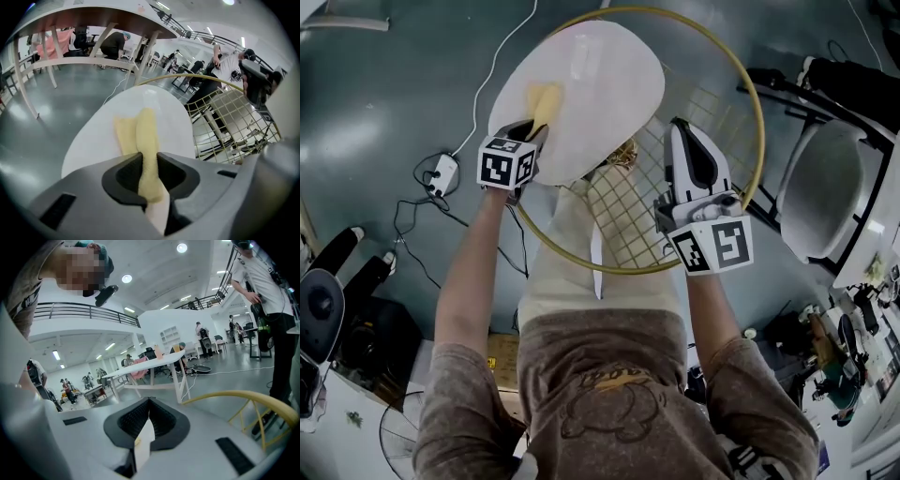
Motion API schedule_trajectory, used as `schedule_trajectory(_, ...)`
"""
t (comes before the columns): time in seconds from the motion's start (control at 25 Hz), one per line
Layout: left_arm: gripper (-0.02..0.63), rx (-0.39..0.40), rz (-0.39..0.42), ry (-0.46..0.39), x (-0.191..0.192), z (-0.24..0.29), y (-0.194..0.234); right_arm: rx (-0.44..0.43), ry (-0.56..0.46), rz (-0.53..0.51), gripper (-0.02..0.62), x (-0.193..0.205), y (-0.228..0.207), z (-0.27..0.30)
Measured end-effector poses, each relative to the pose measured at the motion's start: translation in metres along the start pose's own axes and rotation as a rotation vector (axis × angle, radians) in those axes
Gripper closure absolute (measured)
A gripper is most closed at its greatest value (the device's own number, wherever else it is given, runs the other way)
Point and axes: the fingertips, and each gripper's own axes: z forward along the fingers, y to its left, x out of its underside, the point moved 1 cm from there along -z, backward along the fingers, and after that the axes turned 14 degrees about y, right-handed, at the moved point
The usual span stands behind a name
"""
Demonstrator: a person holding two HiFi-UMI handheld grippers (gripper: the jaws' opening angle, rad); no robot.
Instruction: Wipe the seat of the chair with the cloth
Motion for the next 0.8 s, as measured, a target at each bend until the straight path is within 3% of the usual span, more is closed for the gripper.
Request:
schedule_trajectory(0.24,0.514,0.071,0.027,0.034,0.005,0.021,-0.043,-0.004,-0.001,0.001,0.572,0.002,0.0,-0.003)
schedule_trajectory(0.52,0.514,0.138,-0.001,0.041,0.018,0.043,-0.085,-0.007,-0.004,0.002,0.572,0.006,0.002,-0.006)
schedule_trajectory(0.8,0.514,0.226,0.049,0.108,0.025,0.06,-0.126,-0.014,-0.007,0.0,0.572,0.007,0.007,-0.009)
